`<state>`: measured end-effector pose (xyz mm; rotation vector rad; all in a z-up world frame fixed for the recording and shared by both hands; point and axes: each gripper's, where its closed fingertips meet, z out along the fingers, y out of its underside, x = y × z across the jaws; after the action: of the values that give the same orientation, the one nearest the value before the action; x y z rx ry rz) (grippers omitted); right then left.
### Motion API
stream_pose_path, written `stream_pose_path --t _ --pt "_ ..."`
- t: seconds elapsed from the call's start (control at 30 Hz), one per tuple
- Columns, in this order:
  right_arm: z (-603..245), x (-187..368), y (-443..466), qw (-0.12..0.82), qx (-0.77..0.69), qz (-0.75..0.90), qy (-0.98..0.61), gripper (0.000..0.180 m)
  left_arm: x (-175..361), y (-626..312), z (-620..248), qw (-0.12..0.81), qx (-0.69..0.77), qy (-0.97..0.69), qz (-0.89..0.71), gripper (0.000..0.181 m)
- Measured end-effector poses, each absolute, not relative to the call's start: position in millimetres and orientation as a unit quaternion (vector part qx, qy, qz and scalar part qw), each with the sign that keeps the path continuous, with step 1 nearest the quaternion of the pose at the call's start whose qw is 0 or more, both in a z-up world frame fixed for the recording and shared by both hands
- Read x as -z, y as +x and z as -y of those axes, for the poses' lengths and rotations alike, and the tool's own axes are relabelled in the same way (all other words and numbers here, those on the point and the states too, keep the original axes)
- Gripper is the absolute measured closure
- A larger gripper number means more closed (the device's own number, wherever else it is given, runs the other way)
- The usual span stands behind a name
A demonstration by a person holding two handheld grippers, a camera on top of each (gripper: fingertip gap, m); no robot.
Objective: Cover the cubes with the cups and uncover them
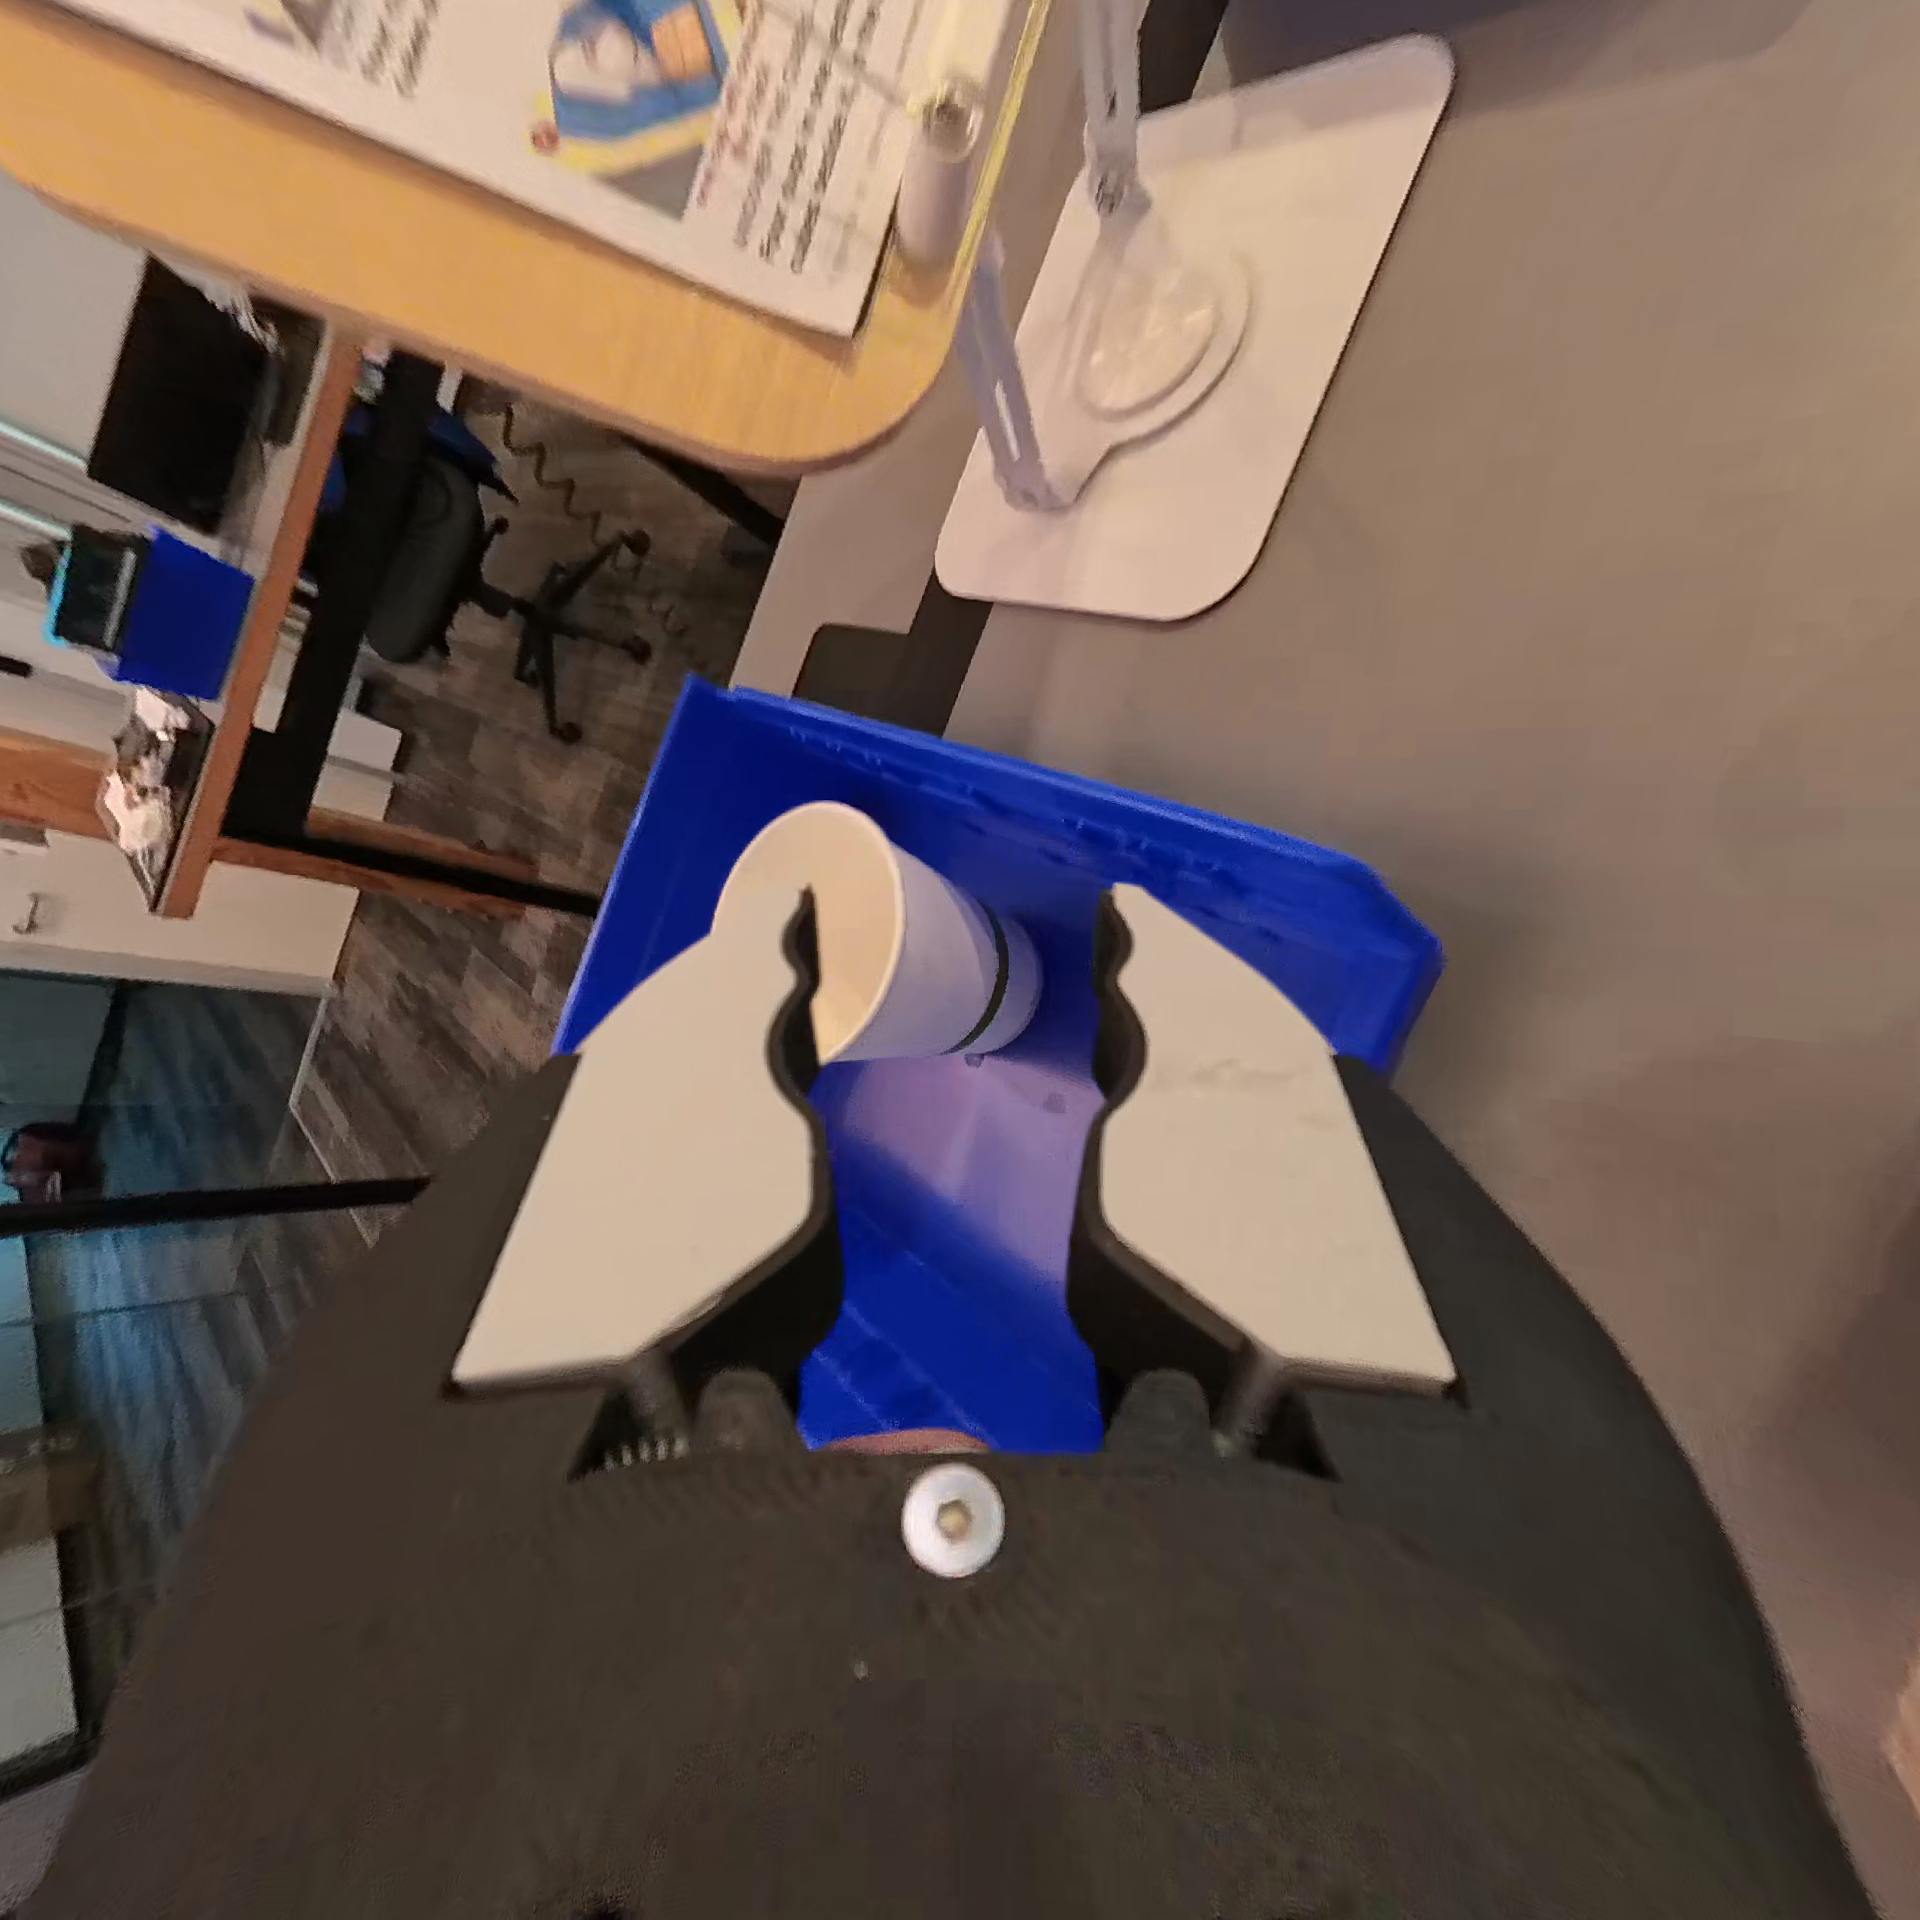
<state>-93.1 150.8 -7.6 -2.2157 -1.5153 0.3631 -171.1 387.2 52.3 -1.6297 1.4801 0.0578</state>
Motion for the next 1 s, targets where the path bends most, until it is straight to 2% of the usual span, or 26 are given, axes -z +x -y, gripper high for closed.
stream_pose_path --t 0.1,0.27,0.37,0.5,0.53,0.77,1.0 --pt "-143.9 4.3 -93.5 0.223 -0.145 0.539 -0.799 0.1 -31.4 -175.8 -414.5 0.422 -0.04 -0.68 -0.599 0.118" --pt "-136.1 2.8 -92.0 0.228 -0.155 0.53 -0.802 0.103 18.1 -186.6 -446.9 0.334 -0.065 -0.704 -0.623 0.124" --pt "-131.8 1.3 -91.6 0.232 -0.161 0.526 -0.802 0.105 40.7 -189.9 -456.9 0.296 -0.065 -0.711 -0.634 0.136" --pt "-129.1 2.4 -90.4 0.235 -0.167 0.521 -0.804 0.107 44.8 -191.3 -467.2 0.288 -0.065 -0.713 -0.636 0.177" --pt "-129.0 2.7 -89.9 0.235 -0.168 0.52 -0.804 0.107 43.8 -191.5 -468.5 0.287 -0.061 -0.718 -0.631 0.18" --pt "-132.0 -5.3 -91.1 0.251 -0.186 0.511 -0.801 0.109 11.0 -193.3 -455.1 0.341 -0.057 -0.702 -0.622 0.18" --pt "-147.4 -46.0 -96.8 0.325 -0.279 0.448 -0.785 0.105 -83.6 -186.3 -399.1 0.479 0.056 -0.674 -0.56 0.181"
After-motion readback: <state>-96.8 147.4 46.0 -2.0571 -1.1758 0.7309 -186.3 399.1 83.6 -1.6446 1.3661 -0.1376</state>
